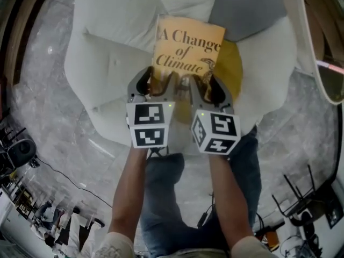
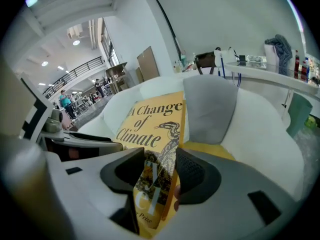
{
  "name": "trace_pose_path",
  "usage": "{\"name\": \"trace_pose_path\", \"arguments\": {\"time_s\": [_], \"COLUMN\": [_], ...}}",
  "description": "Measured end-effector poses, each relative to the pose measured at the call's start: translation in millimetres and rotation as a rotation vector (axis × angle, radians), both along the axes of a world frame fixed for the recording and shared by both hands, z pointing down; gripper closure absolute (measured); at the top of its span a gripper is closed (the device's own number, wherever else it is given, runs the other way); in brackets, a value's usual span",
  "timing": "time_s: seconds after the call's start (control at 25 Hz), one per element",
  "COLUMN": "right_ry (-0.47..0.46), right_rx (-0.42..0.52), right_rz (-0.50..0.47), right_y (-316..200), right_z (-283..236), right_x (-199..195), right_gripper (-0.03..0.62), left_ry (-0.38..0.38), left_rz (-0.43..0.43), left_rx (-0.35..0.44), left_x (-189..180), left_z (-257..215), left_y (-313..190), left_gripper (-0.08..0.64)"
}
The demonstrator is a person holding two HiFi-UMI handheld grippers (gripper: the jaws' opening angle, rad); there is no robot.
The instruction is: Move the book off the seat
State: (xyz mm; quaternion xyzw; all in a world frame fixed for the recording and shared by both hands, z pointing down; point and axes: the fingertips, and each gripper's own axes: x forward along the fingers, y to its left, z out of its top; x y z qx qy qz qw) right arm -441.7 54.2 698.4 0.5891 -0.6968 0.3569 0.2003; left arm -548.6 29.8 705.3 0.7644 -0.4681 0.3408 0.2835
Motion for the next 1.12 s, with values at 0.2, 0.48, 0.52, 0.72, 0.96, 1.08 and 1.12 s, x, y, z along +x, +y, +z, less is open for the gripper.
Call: {"name": "trace_pose_path", "arguments": {"time_s": [0.2,0.48,0.52,0.72,0.96,1.08,1.12], "right_ry": [0.002,-0.016,-0.016,-0.006,-0.002,0.009,0.015], "right_rx": [0.083,0.210,0.227,0.322,0.438,0.486,0.502], "right_rz": [0.002,0.032,0.036,0.048,0.090,0.105,0.109], "right_y": [-8,-47,-49,-58,-73,-72,-70], "right_z": [-66,-184,-202,-287,-387,-432,-446], "right_x": [5,42,47,67,113,136,142], "right_gripper": [0.390,0.390,0.390,0.390,0.390,0.390,0.390], "left_ry": [0.003,0.016,0.019,0.034,0.041,0.047,0.053], "left_rz": [-0.003,0.001,0.003,0.017,0.061,0.078,0.083], "left_rx": [0.075,0.212,0.225,0.300,0.405,0.447,0.462], "left_x": [4,41,47,67,114,137,144], "left_z": [-68,-192,-209,-294,-396,-441,-455], "left_y": [-9,-51,-54,-62,-82,-82,-81], "left_gripper": [0.313,0.313,0.314,0.314,0.314,0.314,0.314]}}
